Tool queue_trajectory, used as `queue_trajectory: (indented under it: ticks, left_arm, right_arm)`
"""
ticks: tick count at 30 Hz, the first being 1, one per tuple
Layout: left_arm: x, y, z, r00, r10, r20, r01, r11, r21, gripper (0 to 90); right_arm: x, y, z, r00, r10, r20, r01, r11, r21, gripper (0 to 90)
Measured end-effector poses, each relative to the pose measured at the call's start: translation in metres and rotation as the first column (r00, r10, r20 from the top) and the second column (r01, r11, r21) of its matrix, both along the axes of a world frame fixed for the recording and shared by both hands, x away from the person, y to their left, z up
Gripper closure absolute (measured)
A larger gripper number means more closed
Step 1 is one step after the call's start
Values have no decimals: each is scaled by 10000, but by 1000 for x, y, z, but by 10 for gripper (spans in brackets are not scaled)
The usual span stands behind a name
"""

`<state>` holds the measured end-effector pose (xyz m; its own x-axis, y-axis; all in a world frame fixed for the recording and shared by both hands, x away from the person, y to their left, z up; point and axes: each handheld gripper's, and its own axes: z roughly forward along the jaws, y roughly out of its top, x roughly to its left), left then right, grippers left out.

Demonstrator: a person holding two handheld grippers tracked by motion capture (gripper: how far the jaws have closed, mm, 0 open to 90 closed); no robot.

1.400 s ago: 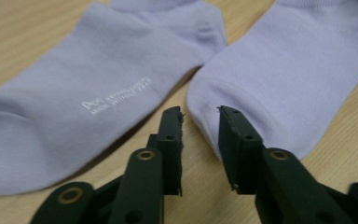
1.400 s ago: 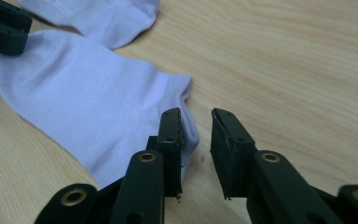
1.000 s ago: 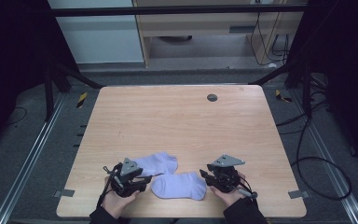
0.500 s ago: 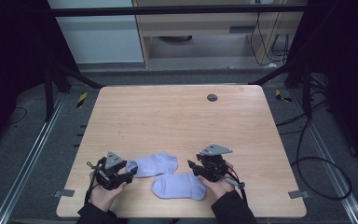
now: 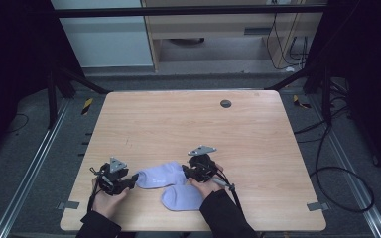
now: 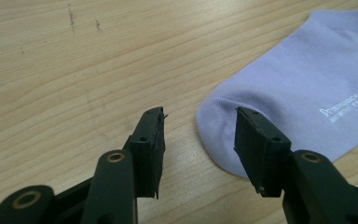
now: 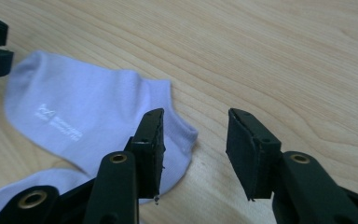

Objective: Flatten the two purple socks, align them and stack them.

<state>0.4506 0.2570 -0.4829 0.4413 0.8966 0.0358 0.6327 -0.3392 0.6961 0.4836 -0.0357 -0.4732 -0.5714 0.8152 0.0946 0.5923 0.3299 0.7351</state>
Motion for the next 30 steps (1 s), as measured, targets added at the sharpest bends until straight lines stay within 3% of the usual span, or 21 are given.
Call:
queue_trajectory:
  ticks: [4, 8, 17, 22, 30]
  left_arm:
    - [5, -1, -6, 9996, -45, -275, 44, 10000, -23, 558]
    - [7, -1, -9, 9994, -90, -341, 89, 10000, -27, 590]
    - [6, -5, -9, 9986, -223, -488, 215, 9996, -167, 725]
    - [5, -9, -9, 9979, -310, -566, 294, 9992, -283, 848]
    - [2, -11, -7, 9984, -360, -437, 352, 9992, -187, 877]
  right_arm:
    - [10, 6, -11, 9994, -219, -270, 214, 9995, -213, 608]
    - [15, 10, -18, 9996, -140, -249, 130, 9991, -408, 632]
    - [14, 17, -24, 9995, 31, -301, -47, 9985, -554, 737]
    - [13, 20, -23, 9993, 109, -367, -126, 9988, -475, 851]
    - [11, 17, -18, 9998, 124, -132, -124, 9999, -42, 868]
